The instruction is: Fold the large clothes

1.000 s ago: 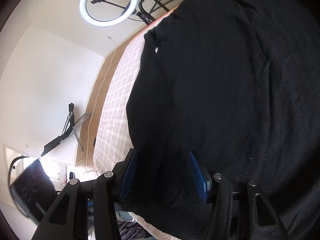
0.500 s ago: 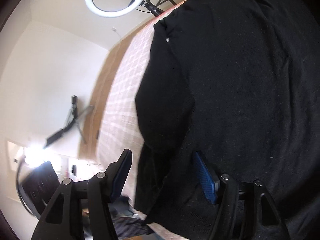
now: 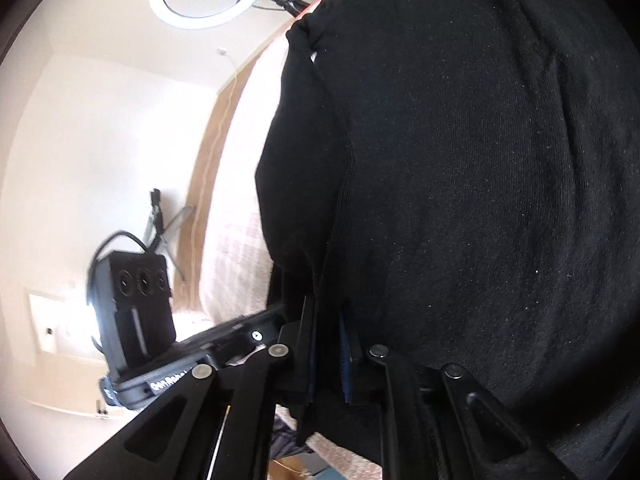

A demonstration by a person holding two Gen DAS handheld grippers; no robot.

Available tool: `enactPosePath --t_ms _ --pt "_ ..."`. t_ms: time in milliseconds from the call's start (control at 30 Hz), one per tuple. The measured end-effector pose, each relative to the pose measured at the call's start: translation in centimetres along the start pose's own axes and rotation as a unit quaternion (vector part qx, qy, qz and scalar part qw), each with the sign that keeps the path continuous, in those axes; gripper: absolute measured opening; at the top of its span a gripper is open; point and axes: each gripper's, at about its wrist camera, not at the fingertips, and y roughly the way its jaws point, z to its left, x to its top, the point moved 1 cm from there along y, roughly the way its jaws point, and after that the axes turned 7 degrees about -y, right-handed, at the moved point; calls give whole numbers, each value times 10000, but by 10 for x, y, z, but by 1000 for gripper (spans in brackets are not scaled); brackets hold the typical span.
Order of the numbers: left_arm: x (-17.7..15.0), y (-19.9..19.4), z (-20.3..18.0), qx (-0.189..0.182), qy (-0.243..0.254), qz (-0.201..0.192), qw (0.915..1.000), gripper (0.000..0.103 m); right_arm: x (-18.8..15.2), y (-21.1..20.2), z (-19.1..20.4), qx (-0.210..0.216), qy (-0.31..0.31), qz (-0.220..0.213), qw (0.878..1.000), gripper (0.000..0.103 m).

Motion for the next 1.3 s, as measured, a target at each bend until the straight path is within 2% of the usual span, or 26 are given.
enactPosePath --t_ms 33,67,100,267,333,433,533,600,633,800,933,1100,1200,1300 --pt "-1 0 1 34 -3 7 10000 13 1 -2 -1 29 43 -34 10000 7" --pt "-4 -2 3 80 -43 -21 10000 28 0 -4 -2 6 51 -61 10000 7" --pt "-9 -1 2 56 -57 -80 9999 30 1 -5 -4 -52 58 -76 9999 7" --pt "-19 -2 -7 356 412 -192 9983 30 2 -2 -10 -272 123 -77 9995 7" --pt "-21 -2 -8 409 483 -189 9978 25 2 1 -12 -332 154 -46 9993 7" --pt "-28 -3 -14 577 644 -263 9959 24 0 5 -14 -408 135 22 9991 7" --pt "-39 1 -25 912 1115 -306 9891 24 -1 5 -17 -389 125 21 9992 7" --pt "-44 6 -29 1115 1399 -361 9832 5 -2 4 -18 -395 106 14 9992 7" --pt "-45 7 -31 1126 1465 -379 9821 5 -2 4 -18 -397 111 4 9991 7" --pt "-46 -23 -27 880 1160 -646 9872 3 -1 -1 -13 -164 178 -97 9997 4" --pt "-54 -62 -30 752 1174 -1003 9851 3 -4 -8 0 9 54 -173 9998 3" --pt "-67 -95 -20 727 971 -1314 9839 3 -12 -5 21 483 30 -163 9987 2" --pt "-76 -100 -9 771 923 -1315 9840 3 -17 1 34 566 -130 -127 9982 2" --pt "-82 -82 7 978 841 -945 9871 3 -24 14 33 141 -316 23 9994 1"
